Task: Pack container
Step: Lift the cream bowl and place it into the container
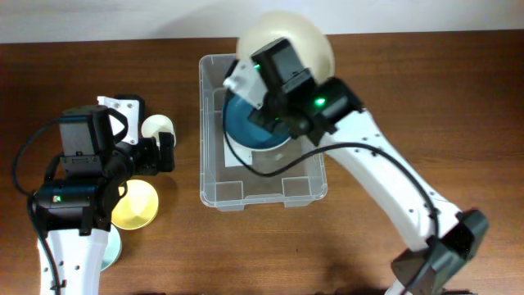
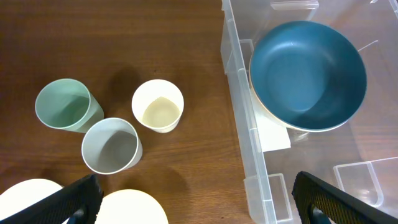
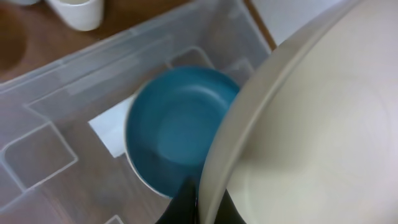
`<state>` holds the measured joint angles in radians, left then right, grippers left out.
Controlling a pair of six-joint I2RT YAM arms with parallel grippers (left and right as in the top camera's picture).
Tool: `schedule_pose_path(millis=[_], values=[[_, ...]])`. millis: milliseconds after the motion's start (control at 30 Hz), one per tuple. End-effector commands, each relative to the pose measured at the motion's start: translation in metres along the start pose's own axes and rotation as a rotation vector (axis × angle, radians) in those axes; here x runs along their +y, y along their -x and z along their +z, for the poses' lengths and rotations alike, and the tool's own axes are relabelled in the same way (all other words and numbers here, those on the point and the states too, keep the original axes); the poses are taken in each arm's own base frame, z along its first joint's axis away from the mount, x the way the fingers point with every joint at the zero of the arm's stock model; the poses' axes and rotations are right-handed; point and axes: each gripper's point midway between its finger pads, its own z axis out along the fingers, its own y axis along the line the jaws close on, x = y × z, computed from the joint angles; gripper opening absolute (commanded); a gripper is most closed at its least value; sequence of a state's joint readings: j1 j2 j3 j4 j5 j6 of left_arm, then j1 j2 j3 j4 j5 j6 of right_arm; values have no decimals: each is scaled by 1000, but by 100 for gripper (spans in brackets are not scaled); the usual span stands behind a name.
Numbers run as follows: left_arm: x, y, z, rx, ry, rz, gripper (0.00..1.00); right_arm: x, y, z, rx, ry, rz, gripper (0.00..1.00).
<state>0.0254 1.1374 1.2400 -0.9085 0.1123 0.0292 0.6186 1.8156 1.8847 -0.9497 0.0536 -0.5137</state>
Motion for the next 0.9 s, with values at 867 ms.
schedule_pose_path(millis=[867], values=[[1,7,-4,-19,6,-6,100,53,-21,90,73,249,-186,19]])
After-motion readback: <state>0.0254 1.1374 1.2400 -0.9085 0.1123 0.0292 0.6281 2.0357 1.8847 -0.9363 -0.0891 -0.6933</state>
